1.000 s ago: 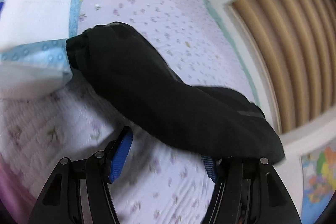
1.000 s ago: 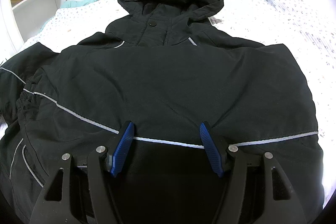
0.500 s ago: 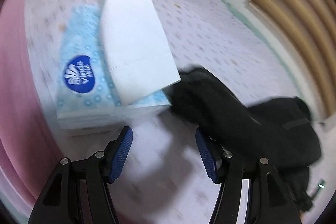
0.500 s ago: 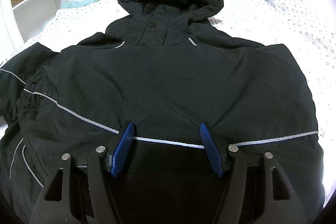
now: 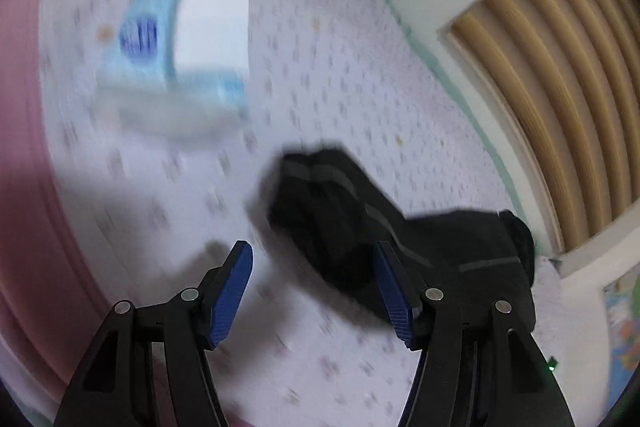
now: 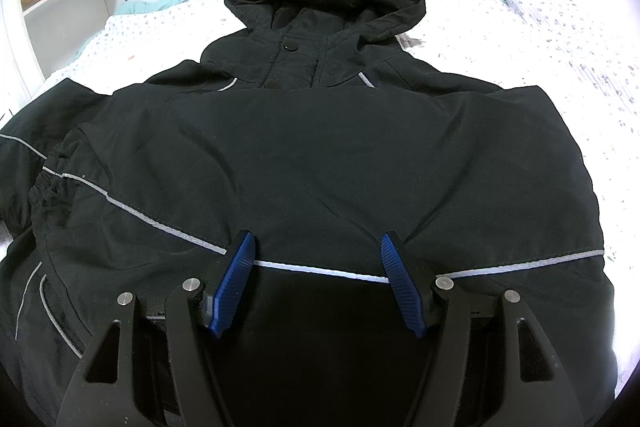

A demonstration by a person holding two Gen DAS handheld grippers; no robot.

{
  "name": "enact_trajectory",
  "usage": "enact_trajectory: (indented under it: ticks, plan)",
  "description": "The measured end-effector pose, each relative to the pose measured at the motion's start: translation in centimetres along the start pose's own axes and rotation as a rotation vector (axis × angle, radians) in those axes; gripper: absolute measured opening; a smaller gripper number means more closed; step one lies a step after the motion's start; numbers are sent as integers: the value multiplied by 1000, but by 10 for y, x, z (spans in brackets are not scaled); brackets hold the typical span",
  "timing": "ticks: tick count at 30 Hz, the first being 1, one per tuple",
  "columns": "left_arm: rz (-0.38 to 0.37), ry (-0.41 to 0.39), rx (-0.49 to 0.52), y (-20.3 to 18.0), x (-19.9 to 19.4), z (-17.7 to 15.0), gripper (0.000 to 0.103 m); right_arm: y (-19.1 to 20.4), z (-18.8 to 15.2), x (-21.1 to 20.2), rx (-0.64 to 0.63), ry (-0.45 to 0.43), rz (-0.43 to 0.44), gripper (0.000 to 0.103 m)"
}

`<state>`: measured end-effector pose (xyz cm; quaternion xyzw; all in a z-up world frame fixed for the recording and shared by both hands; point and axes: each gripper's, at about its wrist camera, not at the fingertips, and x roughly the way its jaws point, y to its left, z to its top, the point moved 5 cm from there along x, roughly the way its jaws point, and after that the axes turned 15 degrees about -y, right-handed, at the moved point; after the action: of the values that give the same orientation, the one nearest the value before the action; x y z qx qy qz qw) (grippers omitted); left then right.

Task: Fold large clothes

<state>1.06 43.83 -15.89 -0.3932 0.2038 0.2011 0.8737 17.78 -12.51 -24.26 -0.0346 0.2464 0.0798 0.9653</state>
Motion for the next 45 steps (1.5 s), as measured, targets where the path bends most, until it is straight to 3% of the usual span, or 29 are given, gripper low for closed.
enact_trajectory:
  ticks: [2, 5, 11, 14, 21, 22, 25, 26, 27, 28, 31, 33, 36, 40, 45]
  plan:
    - [-16, 44, -61, -1, 10, -15, 64, 0, 0, 0, -2, -1, -1, 68]
    - [-22, 44, -114, -4, 32, -19, 67, 0, 0, 0, -4, -2, -3, 68]
    - [-8, 10, -100, -30, 73, -11, 67, 0, 0, 0, -3, -3, -2, 68]
    - [-16, 8, -71, -36, 75, -12, 67, 0, 0, 0, -3, -3, -2, 68]
    - [-42, -15, -107, -33, 64, -18, 68, 1, 0, 1, -6, -5, -4, 68]
    - [-21, -29, -85, -37, 67, -15, 67, 1, 0, 1, -6, -4, -4, 69]
    - [76, -65, 57, -54, 77, -2, 30, 0, 0, 1, -5, -4, -2, 69]
    - [94, -85, 103, -61, 76, 5, 26, 0, 0, 1, -5, -5, -2, 69]
    - [114, -117, 158, -69, 72, 13, 25, 0, 0, 1, -6, -5, -2, 69]
    - [171, -189, 258, -81, 64, 28, 25, 0, 0, 1, -6, -5, -2, 69]
    - [308, -322, 426, -93, 48, 63, 25, 0, 1, 2, -5, -6, -2, 69]
    - [317, -274, 418, -87, 59, 75, 25, 1, 1, 2, -7, -7, -2, 69]
    - [411, -216, 515, -85, 84, 63, 25, 0, 1, 3, -9, -10, -3, 69]
    - [226, -192, 525, -112, 74, 35, 25, 0, 2, 4, -8, -11, -3, 69]
    - [-103, -204, 586, -202, 20, -5, 24, 0, 2, 5, -4, -14, -1, 69]
